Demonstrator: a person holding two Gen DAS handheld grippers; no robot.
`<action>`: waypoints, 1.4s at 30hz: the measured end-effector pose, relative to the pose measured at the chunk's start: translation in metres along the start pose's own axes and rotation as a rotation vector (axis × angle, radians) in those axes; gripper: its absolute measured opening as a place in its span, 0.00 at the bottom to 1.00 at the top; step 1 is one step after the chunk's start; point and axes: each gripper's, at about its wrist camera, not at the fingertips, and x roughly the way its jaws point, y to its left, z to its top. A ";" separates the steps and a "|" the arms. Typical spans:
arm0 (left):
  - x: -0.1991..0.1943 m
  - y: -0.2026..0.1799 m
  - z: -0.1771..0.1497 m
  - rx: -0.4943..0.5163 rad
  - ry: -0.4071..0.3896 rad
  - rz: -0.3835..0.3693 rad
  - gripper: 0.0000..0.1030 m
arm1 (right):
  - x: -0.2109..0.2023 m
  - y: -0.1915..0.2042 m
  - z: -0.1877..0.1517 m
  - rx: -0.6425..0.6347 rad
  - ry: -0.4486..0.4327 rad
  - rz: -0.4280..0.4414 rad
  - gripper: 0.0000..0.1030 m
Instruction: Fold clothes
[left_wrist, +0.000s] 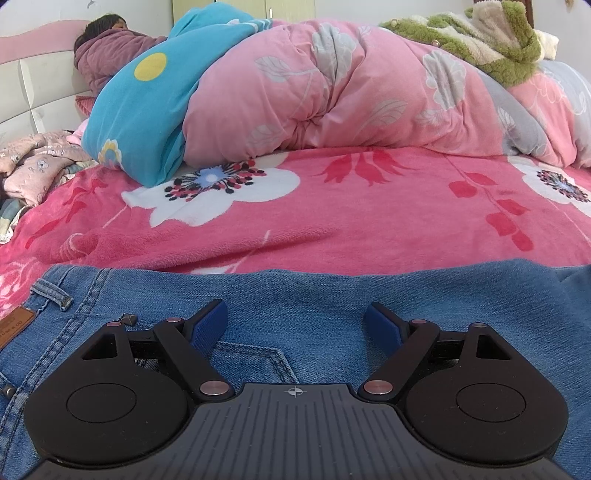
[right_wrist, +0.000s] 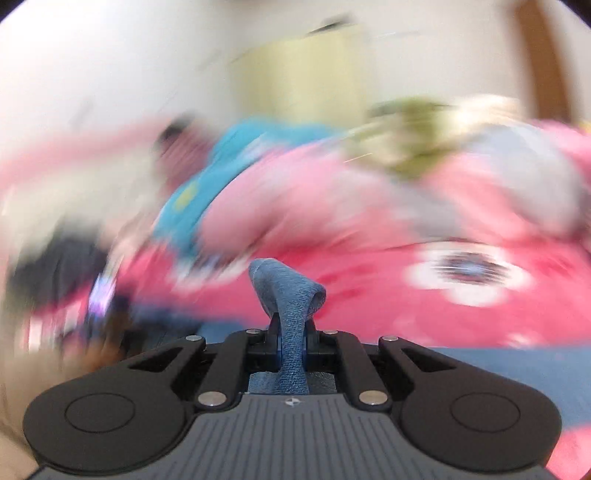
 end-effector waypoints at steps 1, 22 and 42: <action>0.000 0.000 0.000 0.001 0.001 0.001 0.81 | -0.010 -0.029 0.001 0.090 -0.024 -0.036 0.08; 0.000 -0.001 0.001 0.011 0.006 0.009 0.81 | -0.023 -0.196 -0.006 0.516 -0.116 -0.325 0.45; 0.001 0.004 0.002 -0.009 0.019 -0.021 0.82 | 0.268 0.102 -0.031 -0.600 0.483 0.158 0.02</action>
